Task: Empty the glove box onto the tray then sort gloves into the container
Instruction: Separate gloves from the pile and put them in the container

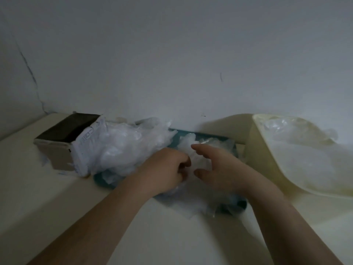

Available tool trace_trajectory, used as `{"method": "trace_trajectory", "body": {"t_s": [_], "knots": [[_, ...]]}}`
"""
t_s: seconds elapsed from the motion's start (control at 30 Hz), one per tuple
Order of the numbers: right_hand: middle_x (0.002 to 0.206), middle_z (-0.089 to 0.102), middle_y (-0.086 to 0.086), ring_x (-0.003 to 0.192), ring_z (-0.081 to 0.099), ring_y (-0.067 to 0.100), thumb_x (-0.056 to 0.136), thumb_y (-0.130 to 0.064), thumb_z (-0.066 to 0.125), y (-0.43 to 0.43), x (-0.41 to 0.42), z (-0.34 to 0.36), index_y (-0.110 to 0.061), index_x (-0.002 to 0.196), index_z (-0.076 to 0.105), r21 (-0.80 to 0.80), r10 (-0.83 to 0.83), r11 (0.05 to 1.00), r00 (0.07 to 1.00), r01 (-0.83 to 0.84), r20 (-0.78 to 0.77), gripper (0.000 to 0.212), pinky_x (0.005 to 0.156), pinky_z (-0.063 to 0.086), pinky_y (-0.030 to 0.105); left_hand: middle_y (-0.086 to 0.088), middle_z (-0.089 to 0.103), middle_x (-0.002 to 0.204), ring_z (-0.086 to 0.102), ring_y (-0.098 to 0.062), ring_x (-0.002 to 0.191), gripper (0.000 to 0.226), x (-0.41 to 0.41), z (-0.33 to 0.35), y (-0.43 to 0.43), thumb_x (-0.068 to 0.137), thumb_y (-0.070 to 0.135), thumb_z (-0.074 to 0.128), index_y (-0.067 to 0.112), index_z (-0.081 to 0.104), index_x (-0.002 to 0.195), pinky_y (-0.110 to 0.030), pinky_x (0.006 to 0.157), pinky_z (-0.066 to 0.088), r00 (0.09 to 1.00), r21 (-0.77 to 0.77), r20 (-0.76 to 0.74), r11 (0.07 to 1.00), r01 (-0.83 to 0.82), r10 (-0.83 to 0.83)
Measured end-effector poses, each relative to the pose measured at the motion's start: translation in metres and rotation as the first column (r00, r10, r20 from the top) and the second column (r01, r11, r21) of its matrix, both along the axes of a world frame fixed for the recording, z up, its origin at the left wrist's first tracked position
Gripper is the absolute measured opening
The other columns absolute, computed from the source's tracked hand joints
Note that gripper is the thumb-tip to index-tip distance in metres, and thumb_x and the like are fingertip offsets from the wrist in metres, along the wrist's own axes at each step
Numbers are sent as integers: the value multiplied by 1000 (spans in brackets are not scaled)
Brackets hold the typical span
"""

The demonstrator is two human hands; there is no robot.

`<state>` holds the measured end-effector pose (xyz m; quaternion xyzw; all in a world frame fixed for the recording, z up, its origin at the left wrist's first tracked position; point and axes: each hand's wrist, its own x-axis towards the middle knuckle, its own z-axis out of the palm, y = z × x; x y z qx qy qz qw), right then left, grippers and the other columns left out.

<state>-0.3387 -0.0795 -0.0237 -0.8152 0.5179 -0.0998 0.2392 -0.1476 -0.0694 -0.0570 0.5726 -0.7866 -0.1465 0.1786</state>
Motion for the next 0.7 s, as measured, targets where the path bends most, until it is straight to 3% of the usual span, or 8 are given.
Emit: {"method": "trace_trajectory", "body": {"t_s": [0.13, 0.23, 0.33, 0.4, 0.47, 0.57, 0.63, 0.7], "knots": [[165, 32, -11, 151, 32, 13, 96, -29, 65, 2, 2, 1, -34, 161, 24, -6, 23, 1000, 999, -24, -36, 77, 123, 27, 32, 11, 77, 86, 70, -3, 80, 6, 3, 13, 3, 90, 26, 76, 29, 81, 92, -29, 82, 58, 981, 20, -195, 1000, 0, 4], [164, 31, -16, 149, 33, 9, 94, -34, 69, 7, -1, 10, -38, 160, 24, -19, 27, 999, 999, -28, -27, 80, 120, 28, 28, 17, 77, 87, 70, 3, 85, 8, 11, 27, 7, 90, 25, 77, 29, 82, 87, -23, 85, 57, 944, 24, -329, 1000, -12, 19], [145, 42, -30, 132, 43, -5, 84, -46, 80, 14, -1, 22, -47, 153, 33, -54, 40, 998, 998, -37, 44, 84, 107, 33, 16, 17, 77, 84, 72, 1, 83, 11, 19, 42, 10, 91, 21, 77, 29, 80, 83, -16, 81, 54, 885, -24, -462, 997, -77, 58], [124, 54, -40, 113, 53, -18, 77, -43, 86, 17, 1, 26, -52, 134, 50, -158, 35, 987, 978, -2, 205, 68, 97, 40, 7, 10, 79, 81, 75, -6, 80, 11, 25, 51, 14, 91, 17, 77, 25, 80, 85, -19, 79, 57, 804, 14, -588, 995, -100, 90], [110, 70, -31, 105, 62, -15, 80, -34, 86, 17, 4, 26, -39, 120, 68, -203, 28, 977, 904, 66, 426, 44, 91, 45, 6, 0, 80, 83, 76, -14, 80, 7, 29, 58, 19, 93, 15, 76, 18, 81, 90, -26, 81, 61, 710, 102, -697, 994, -48, 106], [93, 80, 0, 92, 75, 11, 94, -20, 74, 18, 9, 25, -13, 100, 80, -69, -20, 992, 659, 109, 752, 11, 89, 59, 31, -8, 78, 88, 74, -20, 82, 20, 26, 66, 26, 93, 25, 73, 9, 80, 101, -35, 82, 63, 532, 232, -832, 969, 80, 156], [79, 77, 11, 76, 72, 22, 97, -19, 70, 16, 12, 22, 0, 90, 76, 81, -160, 982, 532, 168, 831, 21, 81, 62, 43, -4, 78, 92, 74, -19, 86, 46, 27, 70, 26, 85, 44, 70, 6, 78, 109, -33, 83, 63, 382, 286, -899, 948, 142, 214], [68, 67, 13, 62, 63, 26, 97, -18, 70, 15, 14, 20, 7, 87, 69, 224, -296, 952, 443, 210, 846, 26, 65, 63, 42, -4, 77, 105, 73, -19, 97, 62, 32, 69, 23, 78, 59, 73, 10, 77, 115, -32, 86, 59, 321, 268, -930, 930, 252, 181]]}}
